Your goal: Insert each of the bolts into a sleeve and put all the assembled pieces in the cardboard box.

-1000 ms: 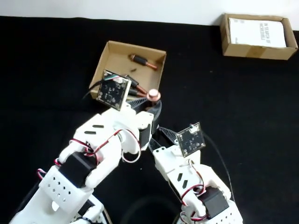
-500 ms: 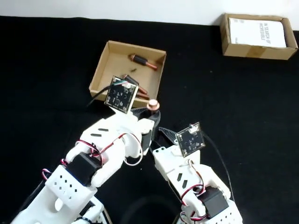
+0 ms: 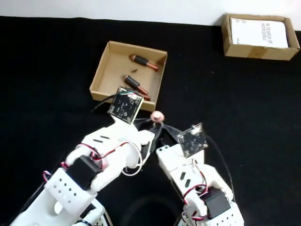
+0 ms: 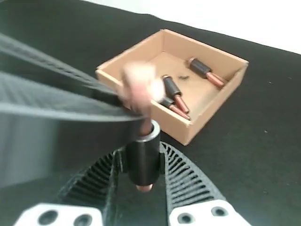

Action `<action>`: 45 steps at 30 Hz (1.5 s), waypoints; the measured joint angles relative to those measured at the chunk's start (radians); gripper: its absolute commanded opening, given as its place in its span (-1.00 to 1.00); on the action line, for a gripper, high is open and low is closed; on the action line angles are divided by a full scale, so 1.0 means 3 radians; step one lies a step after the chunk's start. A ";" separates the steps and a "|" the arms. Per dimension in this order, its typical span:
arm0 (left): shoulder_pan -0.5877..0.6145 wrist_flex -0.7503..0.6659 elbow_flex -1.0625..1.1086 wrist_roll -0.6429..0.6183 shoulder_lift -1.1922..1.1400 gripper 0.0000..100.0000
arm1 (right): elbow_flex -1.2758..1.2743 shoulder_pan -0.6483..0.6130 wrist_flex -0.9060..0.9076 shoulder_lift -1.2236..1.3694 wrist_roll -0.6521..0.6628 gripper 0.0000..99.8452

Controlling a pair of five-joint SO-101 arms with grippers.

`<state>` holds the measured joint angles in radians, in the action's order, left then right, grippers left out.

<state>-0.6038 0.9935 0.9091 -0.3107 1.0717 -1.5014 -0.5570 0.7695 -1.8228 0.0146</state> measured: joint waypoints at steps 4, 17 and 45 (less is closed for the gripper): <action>0.0010 0.0312 -0.0179 -0.0010 -0.0010 -0.49 | 0.0000 0.0026 -0.0010 0.0000 0.0005 -0.98; 0.0808 0.1371 -0.1724 0.0327 0.0015 -0.98 | 0.0107 0.0900 -0.0690 0.0000 0.0015 -0.98; 0.2716 0.1054 0.1028 0.0972 0.2445 -0.98 | 0.3416 0.0501 -0.1212 0.4577 0.0762 -0.98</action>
<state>0.2110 1.3096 1.2175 -0.0192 1.8052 -0.4764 -0.4066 0.4058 -0.4496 0.2432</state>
